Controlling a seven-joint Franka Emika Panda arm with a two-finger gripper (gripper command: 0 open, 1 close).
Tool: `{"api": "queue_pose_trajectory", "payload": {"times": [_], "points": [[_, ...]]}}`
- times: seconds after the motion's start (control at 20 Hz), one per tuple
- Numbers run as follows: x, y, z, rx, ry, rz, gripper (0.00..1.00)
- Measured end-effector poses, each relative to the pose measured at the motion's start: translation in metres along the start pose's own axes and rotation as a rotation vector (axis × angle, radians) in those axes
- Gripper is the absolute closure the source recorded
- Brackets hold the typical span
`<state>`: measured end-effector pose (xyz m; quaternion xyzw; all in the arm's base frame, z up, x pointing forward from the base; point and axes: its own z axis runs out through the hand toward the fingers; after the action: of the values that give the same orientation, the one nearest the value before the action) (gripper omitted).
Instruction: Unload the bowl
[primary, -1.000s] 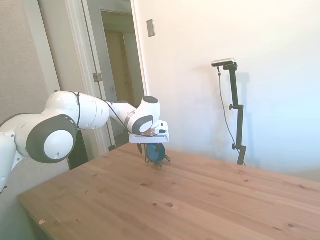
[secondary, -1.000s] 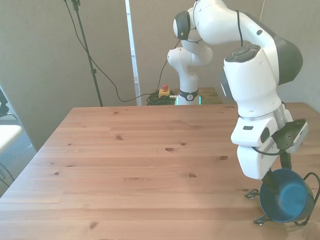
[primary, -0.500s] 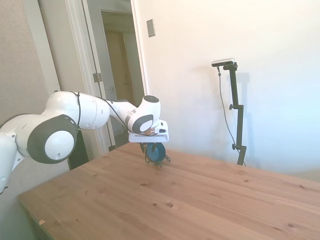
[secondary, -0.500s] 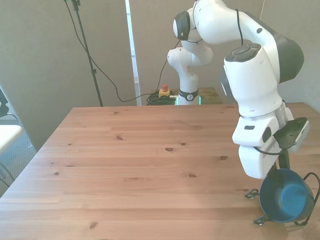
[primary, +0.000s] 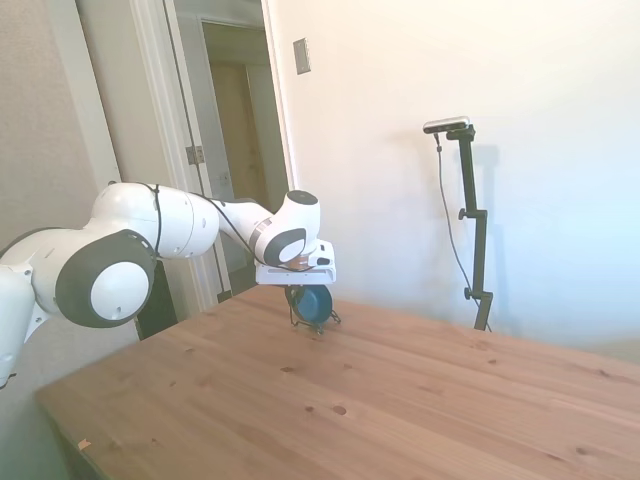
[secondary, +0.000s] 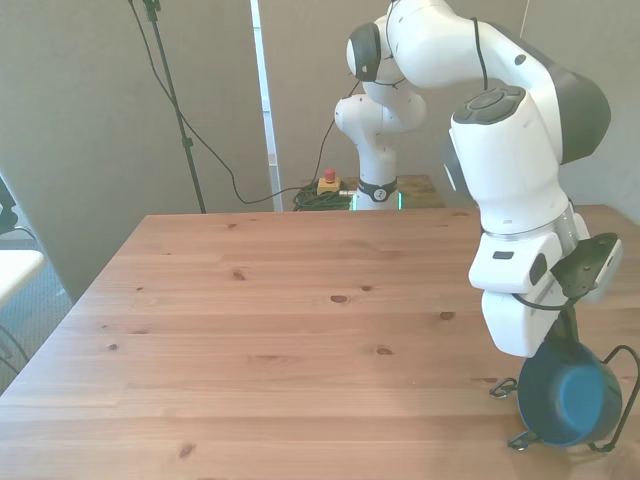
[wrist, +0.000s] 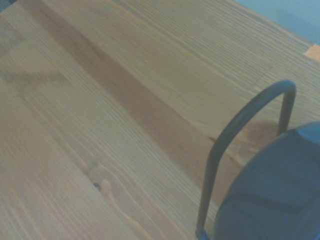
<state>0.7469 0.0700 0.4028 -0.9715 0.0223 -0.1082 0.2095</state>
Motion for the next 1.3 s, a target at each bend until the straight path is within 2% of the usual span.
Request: {"api": "queue_pose_trajectory", "payload": {"times": [0.15, 0.5, 0.65, 0.95, 1.3], "points": [[0.001, -0.004, -0.007, 0.002, 0.012, -0.006, 1.0], [0.004, -0.013, -0.047, -0.008, 0.064, -0.028, 1.0], [-0.008, -0.024, -0.056, -0.056, 0.052, -0.068, 1.0], [-0.067, -0.04, -0.042, -0.161, -0.049, -0.137, 1.0], [-0.153, -0.043, -0.02, -0.24, -0.075, -0.171, 1.0]]}}
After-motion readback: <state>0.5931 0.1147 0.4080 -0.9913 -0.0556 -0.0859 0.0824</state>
